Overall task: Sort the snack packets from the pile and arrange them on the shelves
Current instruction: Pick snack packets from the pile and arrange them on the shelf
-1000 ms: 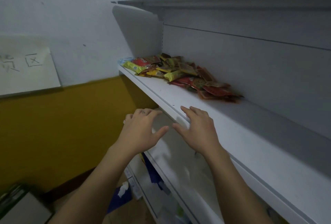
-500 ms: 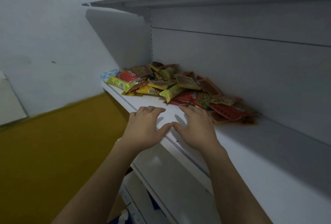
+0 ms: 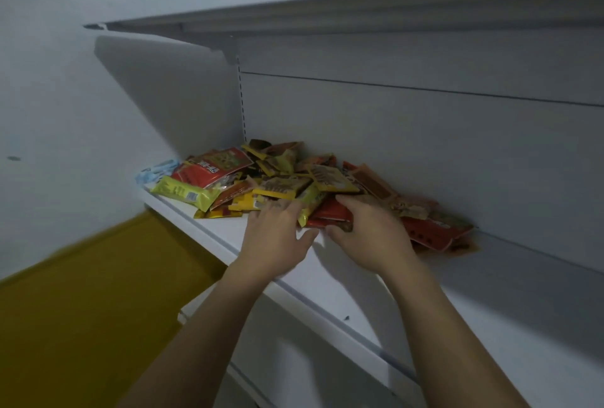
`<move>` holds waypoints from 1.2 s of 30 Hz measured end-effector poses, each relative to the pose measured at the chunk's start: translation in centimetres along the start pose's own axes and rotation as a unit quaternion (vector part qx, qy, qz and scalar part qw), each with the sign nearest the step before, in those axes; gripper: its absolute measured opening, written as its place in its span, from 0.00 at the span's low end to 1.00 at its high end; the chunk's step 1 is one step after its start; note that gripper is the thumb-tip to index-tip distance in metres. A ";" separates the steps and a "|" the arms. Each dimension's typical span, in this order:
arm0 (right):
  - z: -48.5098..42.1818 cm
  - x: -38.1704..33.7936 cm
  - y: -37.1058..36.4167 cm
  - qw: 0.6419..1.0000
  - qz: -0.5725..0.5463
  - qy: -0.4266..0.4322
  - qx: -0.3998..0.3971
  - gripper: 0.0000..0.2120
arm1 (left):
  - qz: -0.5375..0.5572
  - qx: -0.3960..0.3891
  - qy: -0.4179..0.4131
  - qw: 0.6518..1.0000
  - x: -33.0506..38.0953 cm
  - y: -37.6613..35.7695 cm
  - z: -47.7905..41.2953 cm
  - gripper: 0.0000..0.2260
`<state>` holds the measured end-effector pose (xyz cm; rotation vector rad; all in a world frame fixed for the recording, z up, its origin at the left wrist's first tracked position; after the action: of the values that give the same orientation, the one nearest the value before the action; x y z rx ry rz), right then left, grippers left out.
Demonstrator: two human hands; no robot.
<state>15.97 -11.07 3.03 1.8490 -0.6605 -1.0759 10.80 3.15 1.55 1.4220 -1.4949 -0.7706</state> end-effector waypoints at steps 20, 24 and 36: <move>-8.5 -4.8 -7.3 0.974 0.055 -0.210 0.070 0.19 | 0.097 0.023 -0.129 0.987 -9.8 -0.8 -7.0 0.15; -8.9 -5.1 -7.4 0.968 0.012 -0.251 0.014 0.24 | 0.105 0.018 -0.146 0.984 -10.5 -1.3 -7.6 0.15; -7.6 -7.8 -0.3 0.961 -0.131 -0.225 0.089 0.24 | 0.083 0.013 -0.172 0.981 -10.9 -0.9 -11.4 0.18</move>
<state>18.85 -1.74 7.85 1.8942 -0.8073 -1.6901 20.69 15.28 3.19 1.2054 -1.8682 -0.9280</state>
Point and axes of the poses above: each hand's wrist, its own z-axis away from the middle knuckle, its own y-axis out of the back of the hand, x = y × z, the point moved 7 cm from there along -z, towards the middle knuckle, and after that the axes turned 5 degrees about -y, right-handed, at the moved point
